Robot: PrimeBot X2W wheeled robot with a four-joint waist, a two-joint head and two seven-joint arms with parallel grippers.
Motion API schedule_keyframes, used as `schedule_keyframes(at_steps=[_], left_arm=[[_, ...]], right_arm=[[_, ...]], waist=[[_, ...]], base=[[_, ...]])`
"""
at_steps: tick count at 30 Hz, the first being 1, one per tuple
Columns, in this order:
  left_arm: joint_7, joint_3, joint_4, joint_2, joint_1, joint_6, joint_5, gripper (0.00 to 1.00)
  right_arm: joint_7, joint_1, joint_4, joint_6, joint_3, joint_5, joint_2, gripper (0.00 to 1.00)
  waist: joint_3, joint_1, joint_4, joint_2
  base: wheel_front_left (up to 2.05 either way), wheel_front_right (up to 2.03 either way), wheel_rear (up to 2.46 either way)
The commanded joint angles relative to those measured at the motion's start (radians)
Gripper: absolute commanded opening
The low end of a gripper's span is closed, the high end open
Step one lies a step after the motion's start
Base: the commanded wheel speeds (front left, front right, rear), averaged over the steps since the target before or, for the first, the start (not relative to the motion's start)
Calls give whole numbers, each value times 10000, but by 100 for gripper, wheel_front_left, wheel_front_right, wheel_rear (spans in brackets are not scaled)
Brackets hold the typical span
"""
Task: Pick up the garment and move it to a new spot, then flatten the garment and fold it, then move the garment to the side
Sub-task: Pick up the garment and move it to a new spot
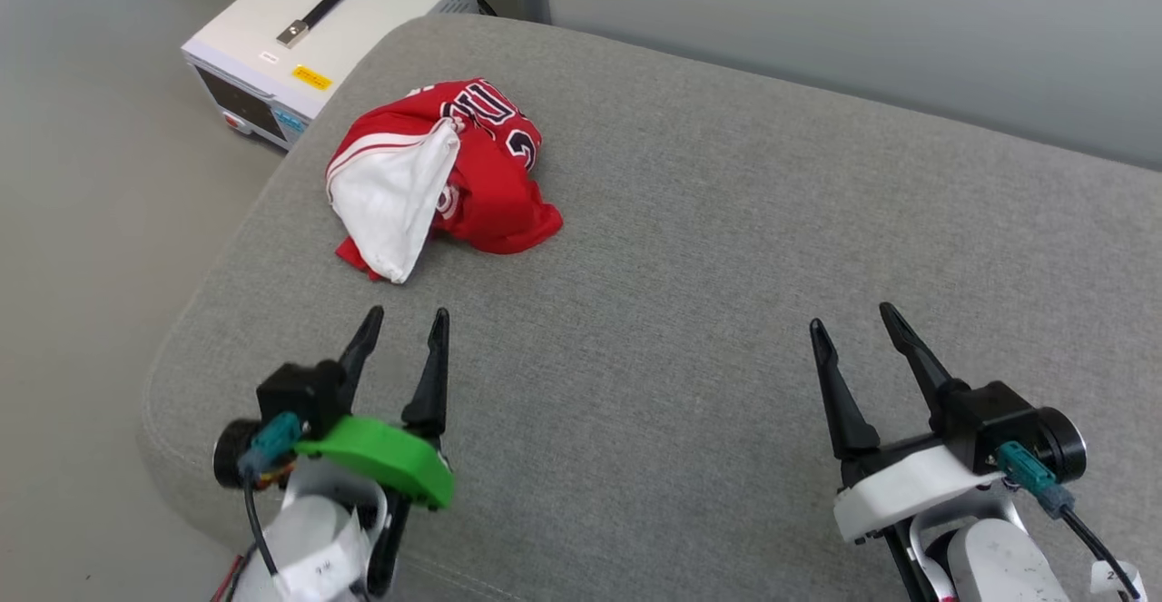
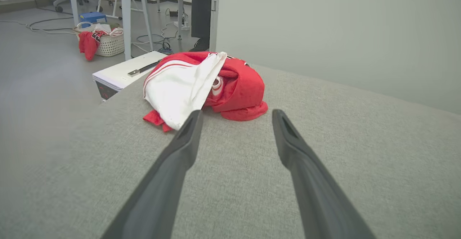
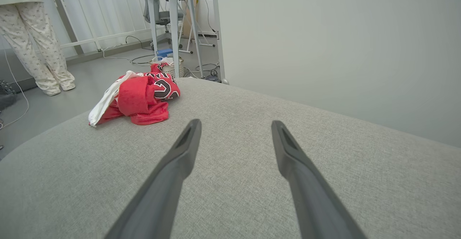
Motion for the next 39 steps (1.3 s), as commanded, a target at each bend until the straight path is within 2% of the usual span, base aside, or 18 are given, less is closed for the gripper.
schedule_keyframes(at_steps=[1,3,9,12,14,19,21,25,30,31,32,33,34,39], left_arm=[[174,-138,274,246,-607,-64,-79,100],[918,-313,677,569,-1428,-73,-859,100],[3079,-1100,1043,2398,-3902,-78,-2636,100],[4225,-1471,1333,3288,-4898,-78,-3165,100],[4975,-1675,1540,3667,-5435,-79,-3660,100],[6448,-2088,2090,4332,-6343,-79,-4754,100],[6774,-2273,2302,4596,-6559,-79,-4863,100],[7024,-2477,2870,4939,-6872,-78,-4799,100],[6901,-2635,3513,5093,-7142,84,-4446,100],[6925,-2663,3627,5067,-7154,72,-4475,78],[6887,-2699,3682,5071,-7171,63,-4451,41],[6759,-2728,3741,5089,-7191,62,-4381,24],[6631,-2745,3780,5092,-7203,59,-4339,0],[6083,-2904,3848,5024,-7257,8,-4236,0]], right_arm=[[-91,-212,-68,-9,3,-118,-30,100],[-91,-352,-91,-9,27,-181,-33,100],[-91,-707,-218,-9,121,-296,-103,100],[-91,-914,-251,-9,180,-297,-156,100],[-92,-1053,-295,-9,162,-277,-167,100],[-92,-1241,-294,-9,261,-282,-177,100],[-92,-1303,-235,-9,339,-268,-172,100],[-92,-1428,-117,-9,529,-262,-169,100],[-92,-1491,-51,-9,668,-228,-152,100],[-92,-1494,-24,-9,688,-216,-150,100],[-92,-1491,1,-9,702,-207,-149,100],[-92,-1482,36,-9,721,-193,-150,100],[-92,-1471,67,-9,730,-181,-153,100],[-92,-1360,281,-9,805,-141,-198,100]], waist=[[567,0,-528,-1],[862,0,-816,-1],[1854,0,-1568,-1],[2338,0,-1910,-1],[2623,0,-2079,-1],[3054,0,-2413,-1],[3161,0,-2512,-1],[3299,0,-2646,-1],[3375,0,-2717,-1],[3369,0,-2720,-1],[3357,0,-2718,-1],[3326,0,-2710,-1],[3290,0,-2700,-1],[2896,0,-2583,-1]], base=[[0,0,0],[0,0,0],[0,0,0],[0,0,0],[0,0,0],[0,0,0],[0,0,0],[0,0,0],[0,0,0],[0,0,0],[0,0,0],[0,0,0],[0,0,0],[0,0,0]])
